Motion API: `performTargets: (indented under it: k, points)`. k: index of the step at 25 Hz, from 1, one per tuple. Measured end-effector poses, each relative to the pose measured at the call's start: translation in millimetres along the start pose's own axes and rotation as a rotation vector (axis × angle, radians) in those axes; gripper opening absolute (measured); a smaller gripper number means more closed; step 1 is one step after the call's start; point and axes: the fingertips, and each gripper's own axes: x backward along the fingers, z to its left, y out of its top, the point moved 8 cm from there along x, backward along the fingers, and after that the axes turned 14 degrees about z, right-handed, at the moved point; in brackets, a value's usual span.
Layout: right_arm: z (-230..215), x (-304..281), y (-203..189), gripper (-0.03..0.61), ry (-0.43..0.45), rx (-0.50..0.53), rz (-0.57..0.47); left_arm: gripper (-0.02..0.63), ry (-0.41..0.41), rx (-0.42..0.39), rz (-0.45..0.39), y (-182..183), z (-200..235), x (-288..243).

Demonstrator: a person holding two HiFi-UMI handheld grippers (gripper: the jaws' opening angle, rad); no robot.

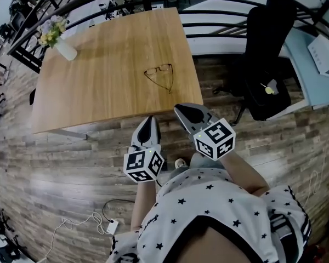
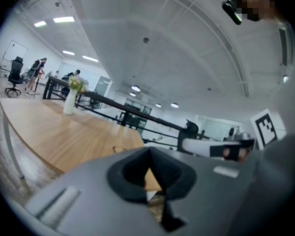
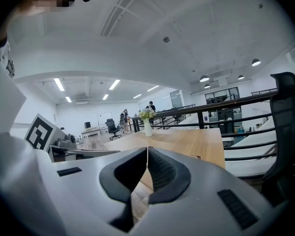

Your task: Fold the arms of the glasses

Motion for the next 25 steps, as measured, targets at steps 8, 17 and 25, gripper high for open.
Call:
performTargets:
  k: [8, 17, 25]
  points:
    - [-24.9, -19.0, 7.2, 0.018, 0.009, 0.015, 0.021, 0.006, 0.02, 0.022, 0.024, 5.9, 7.0, -23.2]
    - [-75.6, -58.3, 42.2, 0.018, 0.054, 0.084, 0.017, 0.006, 0.075, 0.037, 0.002, 33.4, 23.4, -70.4]
    - [-118.9, -102.6, 64.1, 0.018, 0.086, 0.145, 0.068, 0.006, 0.098, 0.077, 0.02, 52.6, 34.7, -114.8]
